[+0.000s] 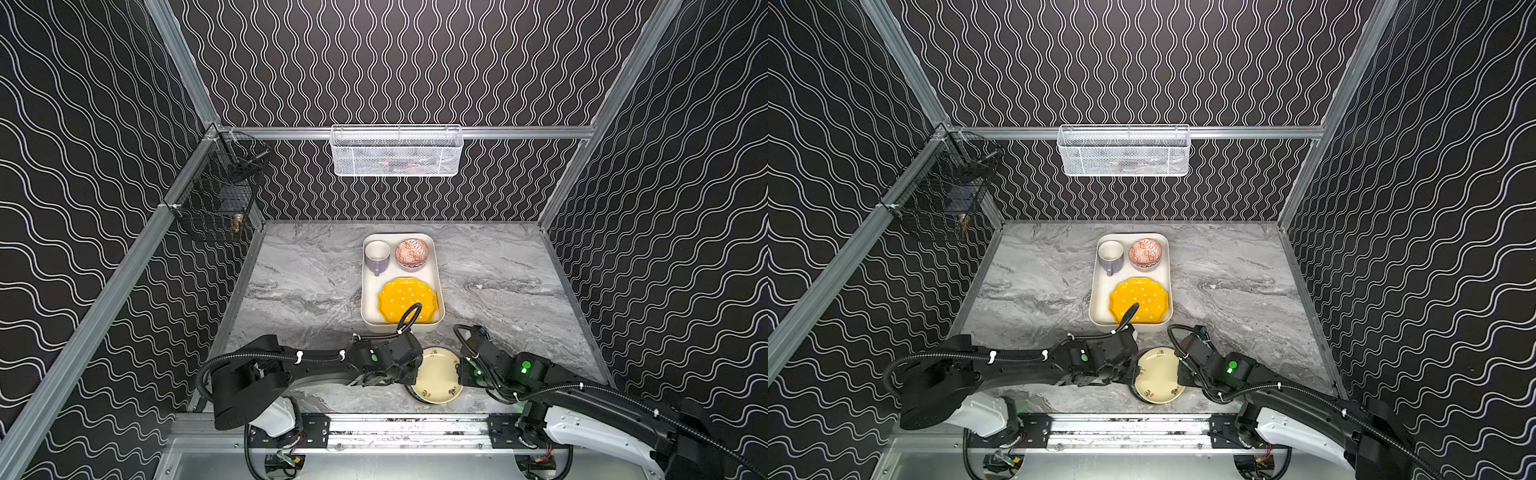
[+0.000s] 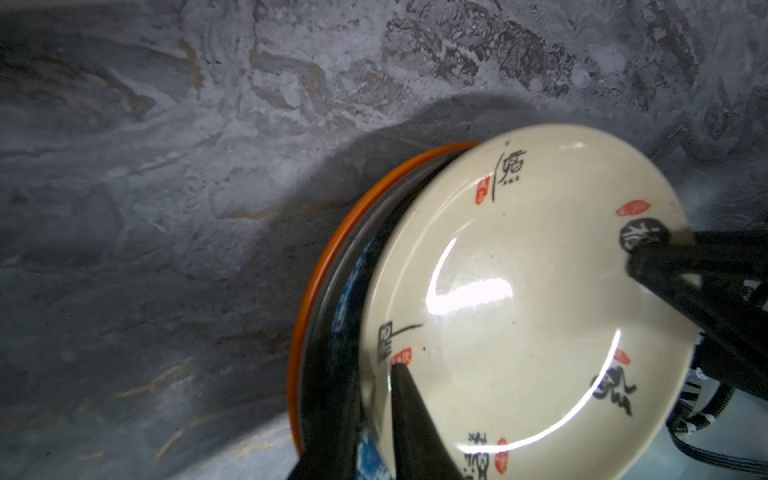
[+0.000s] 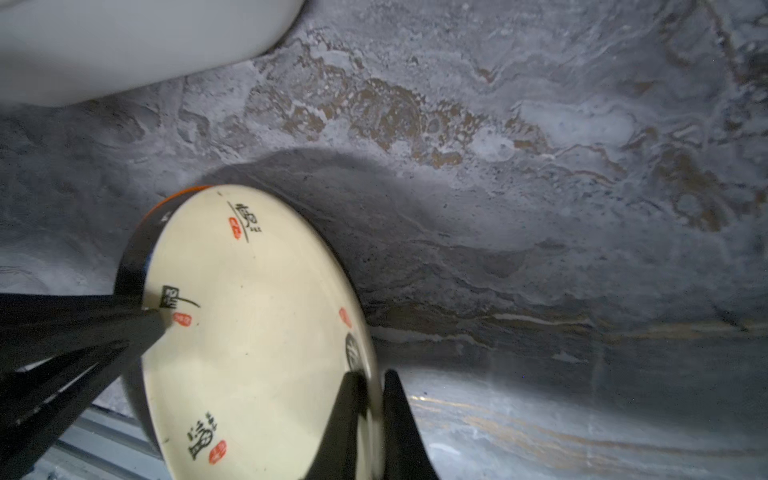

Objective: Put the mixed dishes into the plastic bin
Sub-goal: 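Lift the cream plate off the stack with the right gripper while left opens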

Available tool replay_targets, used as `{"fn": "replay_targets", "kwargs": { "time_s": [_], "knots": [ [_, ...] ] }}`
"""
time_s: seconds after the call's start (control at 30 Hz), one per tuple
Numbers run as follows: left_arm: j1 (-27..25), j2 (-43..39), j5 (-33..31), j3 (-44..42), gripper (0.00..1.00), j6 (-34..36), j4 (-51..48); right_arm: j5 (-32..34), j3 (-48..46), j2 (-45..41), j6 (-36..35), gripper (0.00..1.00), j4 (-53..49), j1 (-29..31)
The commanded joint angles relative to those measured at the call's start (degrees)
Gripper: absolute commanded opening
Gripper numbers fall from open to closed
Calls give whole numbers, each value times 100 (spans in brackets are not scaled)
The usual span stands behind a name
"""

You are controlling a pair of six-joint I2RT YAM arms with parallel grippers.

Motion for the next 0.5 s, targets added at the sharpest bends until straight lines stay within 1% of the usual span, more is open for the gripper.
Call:
{"fn": "replay_targets", "kwargs": {
  "time_s": [0.0, 0.07, 0.17, 0.23, 0.33, 0.37, 0.4, 0.47],
  "knots": [
    [-12, -47, 147, 79, 21, 101, 199, 215, 67, -17, 37, 5, -466, -1],
    [-12, -121, 107, 83, 23, 111, 130, 258, 121, -67, 43, 3, -564, 4],
    [-12, -282, 21, 116, 35, 131, -81, 288, 182, -166, 57, 2, -647, 0],
    [-12, -456, -80, 116, 49, 151, -219, 291, 243, -230, 62, 1, -714, -1],
    [-12, -769, -302, 150, 83, 174, -499, 323, 379, -299, 45, 1, -837, -3],
    [-12, -865, -379, 176, 91, 204, -626, 337, 446, -311, 32, 1, -890, 0],
    [-12, -980, -453, 207, 97, 257, -745, 350, 516, -318, 12, 1, -935, -1],
    [10, -1188, -614, 268, 98, 317, -1008, 367, 671, -305, -17, 1, -1036, -1]
  ]
}}
